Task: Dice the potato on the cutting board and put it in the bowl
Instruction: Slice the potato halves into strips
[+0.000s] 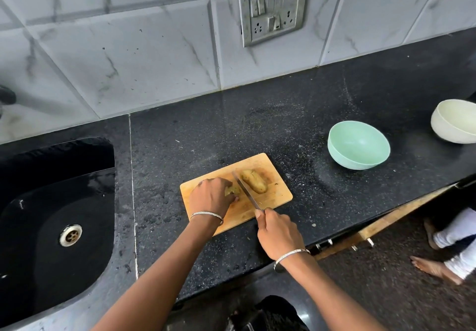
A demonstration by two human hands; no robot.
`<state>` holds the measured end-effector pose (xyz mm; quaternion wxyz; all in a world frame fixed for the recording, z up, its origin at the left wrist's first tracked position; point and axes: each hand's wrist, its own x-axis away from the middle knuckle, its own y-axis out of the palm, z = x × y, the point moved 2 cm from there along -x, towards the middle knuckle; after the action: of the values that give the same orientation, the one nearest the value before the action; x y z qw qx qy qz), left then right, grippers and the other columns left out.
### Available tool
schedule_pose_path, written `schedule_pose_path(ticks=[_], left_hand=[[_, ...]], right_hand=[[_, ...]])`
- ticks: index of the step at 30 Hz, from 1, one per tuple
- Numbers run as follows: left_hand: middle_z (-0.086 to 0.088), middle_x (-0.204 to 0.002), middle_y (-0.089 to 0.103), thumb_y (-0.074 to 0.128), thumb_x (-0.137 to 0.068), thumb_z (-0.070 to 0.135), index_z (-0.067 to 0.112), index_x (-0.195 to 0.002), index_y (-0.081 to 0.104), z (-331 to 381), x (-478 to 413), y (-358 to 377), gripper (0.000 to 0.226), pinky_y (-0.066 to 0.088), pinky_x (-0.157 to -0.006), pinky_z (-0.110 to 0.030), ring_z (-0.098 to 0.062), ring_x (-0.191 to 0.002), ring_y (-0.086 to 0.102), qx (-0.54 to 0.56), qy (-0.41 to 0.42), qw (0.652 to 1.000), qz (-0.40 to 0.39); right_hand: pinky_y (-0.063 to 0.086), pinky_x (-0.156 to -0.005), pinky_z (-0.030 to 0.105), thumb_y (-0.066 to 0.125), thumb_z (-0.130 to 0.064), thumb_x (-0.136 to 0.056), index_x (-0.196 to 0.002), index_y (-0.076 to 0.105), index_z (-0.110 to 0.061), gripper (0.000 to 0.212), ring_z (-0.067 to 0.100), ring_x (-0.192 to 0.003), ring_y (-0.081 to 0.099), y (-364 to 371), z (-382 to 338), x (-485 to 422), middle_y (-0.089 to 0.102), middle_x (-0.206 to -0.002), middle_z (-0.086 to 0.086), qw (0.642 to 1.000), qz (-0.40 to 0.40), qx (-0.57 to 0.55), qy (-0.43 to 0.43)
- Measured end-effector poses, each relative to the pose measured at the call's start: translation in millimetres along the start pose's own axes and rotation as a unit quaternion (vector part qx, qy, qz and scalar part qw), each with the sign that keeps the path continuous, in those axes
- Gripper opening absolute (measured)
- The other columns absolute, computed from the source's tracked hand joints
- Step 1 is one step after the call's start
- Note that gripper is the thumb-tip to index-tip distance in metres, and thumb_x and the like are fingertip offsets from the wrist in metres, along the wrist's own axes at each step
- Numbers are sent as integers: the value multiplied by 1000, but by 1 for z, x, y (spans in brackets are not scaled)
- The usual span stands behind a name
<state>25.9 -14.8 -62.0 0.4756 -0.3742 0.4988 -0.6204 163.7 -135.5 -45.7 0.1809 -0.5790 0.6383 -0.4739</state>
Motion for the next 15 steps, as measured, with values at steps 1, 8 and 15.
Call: schedule_pose_path(ticks=[1, 8, 15], left_hand=[[5, -106, 71, 69, -79, 53, 37, -116, 66, -1, 0, 0, 40, 52, -73, -32, -22, -98, 65, 3, 1, 1000, 0], [5, -103, 72, 69, -82, 48, 38, -115, 66, -2, 5, 0, 35, 54, -70, -33, -22, -95, 65, 30, -1, 999, 12], [4, -100, 72, 69, -83, 45, 36, -113, 68, -2, 1, -1, 31, 53, -69, -32, -22, -91, 66, 29, -7, 1000, -6]], right_hand=[[38, -68, 38, 27, -43, -104, -103, 55, -14, 41, 40, -98, 60, 0, -1, 0, 64, -105, 15, 1000, -1, 2, -2], [38, -67, 37, 26, -43, -104, -101, 54, -14, 40, 39, -95, 61, -1, -3, -3, 63, -101, 14, 1000, -9, 17, -16], [41, -65, 37, 27, -43, -104, -95, 51, -17, 36, 36, -87, 62, 3, -2, -11, 63, -94, 11, 999, -18, 18, -34]])
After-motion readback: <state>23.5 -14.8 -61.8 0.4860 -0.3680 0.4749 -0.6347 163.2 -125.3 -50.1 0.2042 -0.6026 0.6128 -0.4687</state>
